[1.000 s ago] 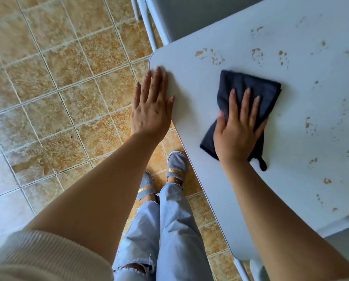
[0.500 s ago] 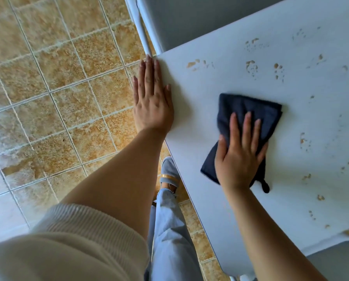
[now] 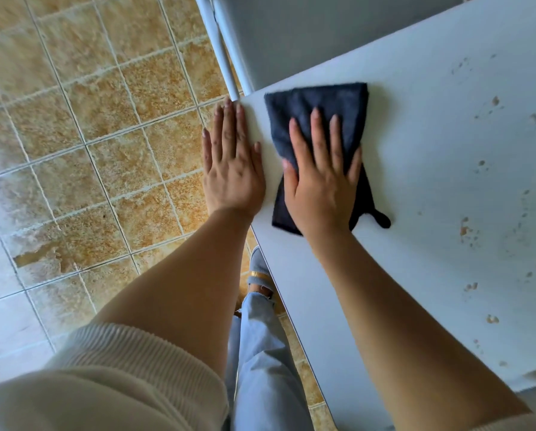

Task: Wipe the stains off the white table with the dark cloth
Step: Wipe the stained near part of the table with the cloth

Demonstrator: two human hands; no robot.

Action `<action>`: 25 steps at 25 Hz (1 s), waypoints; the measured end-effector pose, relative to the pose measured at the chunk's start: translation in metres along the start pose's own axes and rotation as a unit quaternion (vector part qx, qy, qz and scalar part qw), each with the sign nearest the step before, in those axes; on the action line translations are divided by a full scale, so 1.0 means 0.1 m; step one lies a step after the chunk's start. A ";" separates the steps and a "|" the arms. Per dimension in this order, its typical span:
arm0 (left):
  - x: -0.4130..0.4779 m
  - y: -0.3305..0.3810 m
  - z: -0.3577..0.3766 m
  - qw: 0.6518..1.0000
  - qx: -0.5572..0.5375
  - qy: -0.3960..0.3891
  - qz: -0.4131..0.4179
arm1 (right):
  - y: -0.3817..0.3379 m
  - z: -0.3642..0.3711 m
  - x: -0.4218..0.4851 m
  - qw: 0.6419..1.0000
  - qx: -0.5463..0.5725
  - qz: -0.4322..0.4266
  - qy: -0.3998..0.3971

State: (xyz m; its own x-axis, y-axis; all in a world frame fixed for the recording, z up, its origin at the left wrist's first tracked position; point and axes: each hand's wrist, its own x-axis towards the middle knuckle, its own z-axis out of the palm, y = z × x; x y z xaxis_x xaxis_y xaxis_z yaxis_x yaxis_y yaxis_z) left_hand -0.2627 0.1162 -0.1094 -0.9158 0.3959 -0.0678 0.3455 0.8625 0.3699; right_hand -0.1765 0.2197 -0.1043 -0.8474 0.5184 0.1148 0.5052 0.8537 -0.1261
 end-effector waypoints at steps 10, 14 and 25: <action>0.00 -0.01 -0.01 1.000 0.008 -0.007 0.001 | 0.44 -0.02 0.48 0.971 -0.003 0.238 0.006; -0.01 -0.02 -0.01 1.000 0.006 -0.005 0.002 | -0.03 0.09 0.43 0.992 0.012 0.124 0.037; -0.01 -0.01 -0.03 1.000 0.006 0.003 0.015 | 0.67 -0.17 -0.59 0.984 -0.046 0.173 0.005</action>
State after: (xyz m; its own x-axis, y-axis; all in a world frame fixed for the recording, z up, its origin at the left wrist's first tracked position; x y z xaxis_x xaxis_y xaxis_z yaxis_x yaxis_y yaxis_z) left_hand -0.2624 0.1139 -0.1065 -0.9060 0.4201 -0.0520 0.3753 0.8540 0.3602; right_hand -0.0899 0.2468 -0.1030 -0.6202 0.7794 0.0892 0.7767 0.6260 -0.0701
